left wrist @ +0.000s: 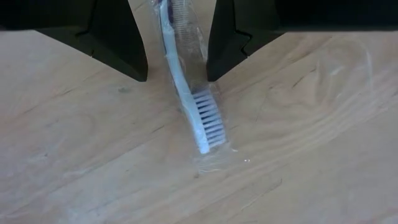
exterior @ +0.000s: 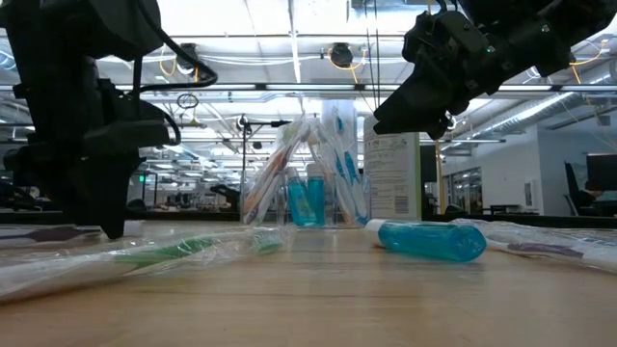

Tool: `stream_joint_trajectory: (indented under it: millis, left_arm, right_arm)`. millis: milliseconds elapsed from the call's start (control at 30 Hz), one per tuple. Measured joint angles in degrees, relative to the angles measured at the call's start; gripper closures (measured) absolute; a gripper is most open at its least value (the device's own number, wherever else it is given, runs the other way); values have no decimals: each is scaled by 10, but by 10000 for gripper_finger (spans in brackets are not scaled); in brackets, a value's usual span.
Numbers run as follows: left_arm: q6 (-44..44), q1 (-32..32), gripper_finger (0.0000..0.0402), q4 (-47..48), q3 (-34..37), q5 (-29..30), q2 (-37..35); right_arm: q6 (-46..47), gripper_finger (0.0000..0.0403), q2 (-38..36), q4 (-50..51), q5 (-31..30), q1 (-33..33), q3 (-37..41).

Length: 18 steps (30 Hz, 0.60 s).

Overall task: Pick & Place toothbrushing station
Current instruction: Put the left purple toothbrush into the transparent organizer

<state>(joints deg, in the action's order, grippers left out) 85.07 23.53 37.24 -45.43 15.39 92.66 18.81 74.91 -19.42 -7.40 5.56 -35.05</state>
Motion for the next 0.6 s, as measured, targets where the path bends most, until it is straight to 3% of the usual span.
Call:
stream_joint_trajectory:
  millis: [267, 600]
  left_arm:
    - [-7, -2, 232, -1, 0, 13, 9]
    - [12, -3, 350, -15, 1, 30, 10]
  right_arm:
    - [0, 247, 0, 0, 0, 0, 0]
    - [0, 247, 0, 0, 0, 0, 0]
